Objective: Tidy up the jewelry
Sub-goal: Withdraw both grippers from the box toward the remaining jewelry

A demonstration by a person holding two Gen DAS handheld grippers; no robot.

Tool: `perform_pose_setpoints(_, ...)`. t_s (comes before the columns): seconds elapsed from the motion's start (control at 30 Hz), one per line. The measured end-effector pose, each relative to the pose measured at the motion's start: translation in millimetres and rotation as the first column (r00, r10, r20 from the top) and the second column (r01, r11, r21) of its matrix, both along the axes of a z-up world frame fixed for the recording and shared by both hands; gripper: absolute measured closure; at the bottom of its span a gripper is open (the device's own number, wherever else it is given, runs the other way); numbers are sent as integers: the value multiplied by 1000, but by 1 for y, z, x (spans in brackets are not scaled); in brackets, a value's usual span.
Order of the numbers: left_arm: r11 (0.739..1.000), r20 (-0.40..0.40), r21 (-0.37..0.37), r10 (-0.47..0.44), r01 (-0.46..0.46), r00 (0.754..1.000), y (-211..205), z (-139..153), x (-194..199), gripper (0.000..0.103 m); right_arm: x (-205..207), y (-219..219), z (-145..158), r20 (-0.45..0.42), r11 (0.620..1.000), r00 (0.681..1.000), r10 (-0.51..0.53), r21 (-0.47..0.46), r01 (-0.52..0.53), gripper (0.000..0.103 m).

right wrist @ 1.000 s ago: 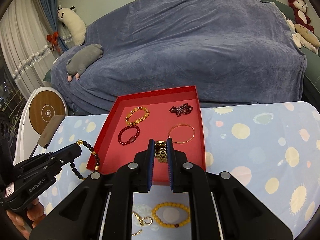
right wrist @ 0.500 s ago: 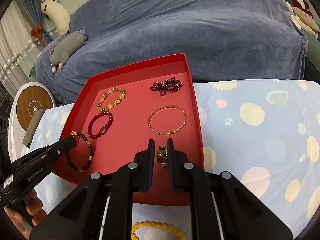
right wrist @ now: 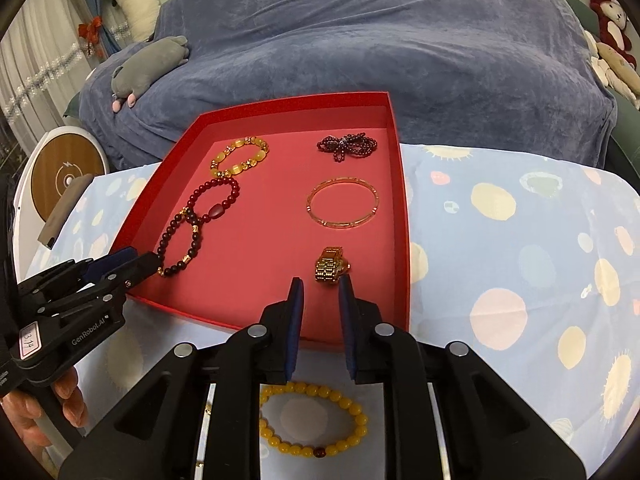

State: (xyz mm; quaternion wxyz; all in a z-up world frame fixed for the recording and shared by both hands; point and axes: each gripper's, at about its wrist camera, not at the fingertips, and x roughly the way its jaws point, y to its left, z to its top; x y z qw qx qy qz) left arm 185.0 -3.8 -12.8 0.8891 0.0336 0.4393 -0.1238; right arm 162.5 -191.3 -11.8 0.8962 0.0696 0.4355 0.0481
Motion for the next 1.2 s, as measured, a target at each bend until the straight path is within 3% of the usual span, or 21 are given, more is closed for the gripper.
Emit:
perform_pose_setpoints(0.23,1000,-13,-1,-8,8,1000,8,0,-16,71,-16,0,-1,-17,1000,1000,-3,5,3,85)
perform_pose_setpoints(0.37,999,-30,-34,15,-16,999,12,8,-20,71,-29,-9,11,-7,999,999,-32,43,32,75)
perform_pose_setpoints(0.47,999,-6,-48,16,-16,1000,17,20,-34,70,-48,-17,23,7,997,998,-56,58,55,74)
perform_pose_setpoints(0.63,998,-11,-66,4,-5,1000,28,33,-67,63,-81,-28,30,-3,989,995,-96,113,95,71)
perform_pose_setpoints(0.93,988,-109,-144,-75,59,991,6,9,-118,60,-121,-15,21,20,996,996,-82,38,81,69)
perform_pose_setpoints(1.2,986,-84,-74,-157,151,984,-37,-14,-130,50,-124,-27,5,-12,995,996,-92,42,92,69)
